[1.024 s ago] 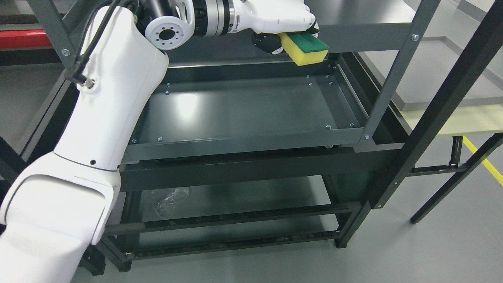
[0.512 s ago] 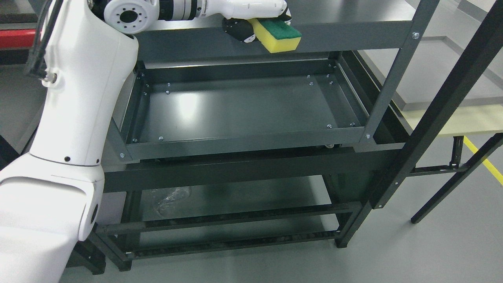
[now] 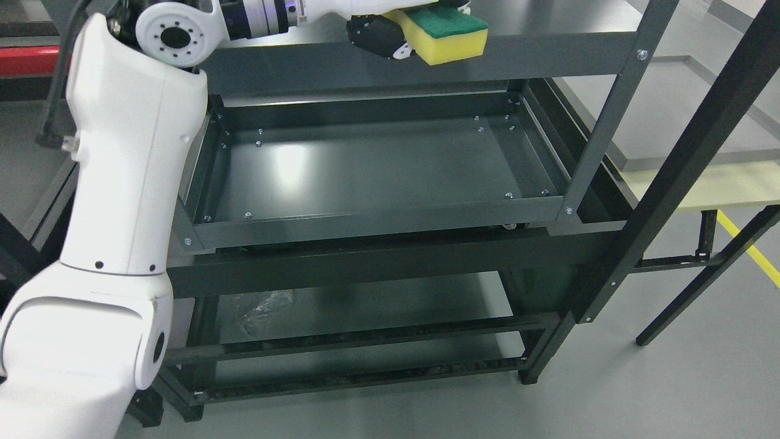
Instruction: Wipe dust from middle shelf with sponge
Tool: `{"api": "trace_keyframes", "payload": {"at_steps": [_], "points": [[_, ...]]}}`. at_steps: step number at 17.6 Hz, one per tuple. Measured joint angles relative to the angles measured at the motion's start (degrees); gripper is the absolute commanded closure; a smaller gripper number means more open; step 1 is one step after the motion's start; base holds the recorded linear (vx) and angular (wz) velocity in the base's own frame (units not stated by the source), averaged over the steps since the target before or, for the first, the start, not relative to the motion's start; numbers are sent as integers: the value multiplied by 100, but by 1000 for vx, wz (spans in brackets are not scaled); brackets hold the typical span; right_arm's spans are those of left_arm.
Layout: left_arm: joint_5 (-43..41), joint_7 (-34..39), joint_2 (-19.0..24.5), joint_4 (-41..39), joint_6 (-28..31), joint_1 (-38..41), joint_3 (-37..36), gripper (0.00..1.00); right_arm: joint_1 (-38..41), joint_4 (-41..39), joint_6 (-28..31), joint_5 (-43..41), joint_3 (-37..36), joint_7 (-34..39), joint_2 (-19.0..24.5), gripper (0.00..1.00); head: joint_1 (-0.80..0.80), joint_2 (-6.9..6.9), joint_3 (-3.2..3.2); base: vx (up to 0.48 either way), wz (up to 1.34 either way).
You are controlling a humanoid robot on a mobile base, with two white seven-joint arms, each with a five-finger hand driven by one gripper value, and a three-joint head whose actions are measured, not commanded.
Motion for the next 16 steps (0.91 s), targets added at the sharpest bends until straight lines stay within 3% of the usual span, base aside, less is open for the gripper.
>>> {"api": "trace_keyframes", "payload": {"at_steps": [7,16], "points": [[1556,915,-147,-248,0,1595,-74,99,-1,0,0,0,0,0,0,0,0,0,0,0,0],[3187,3568,-222,-71,-1,4162,-700,99,-4,0,0,0,0,0,0,0,0,0,0,0,0]]}}
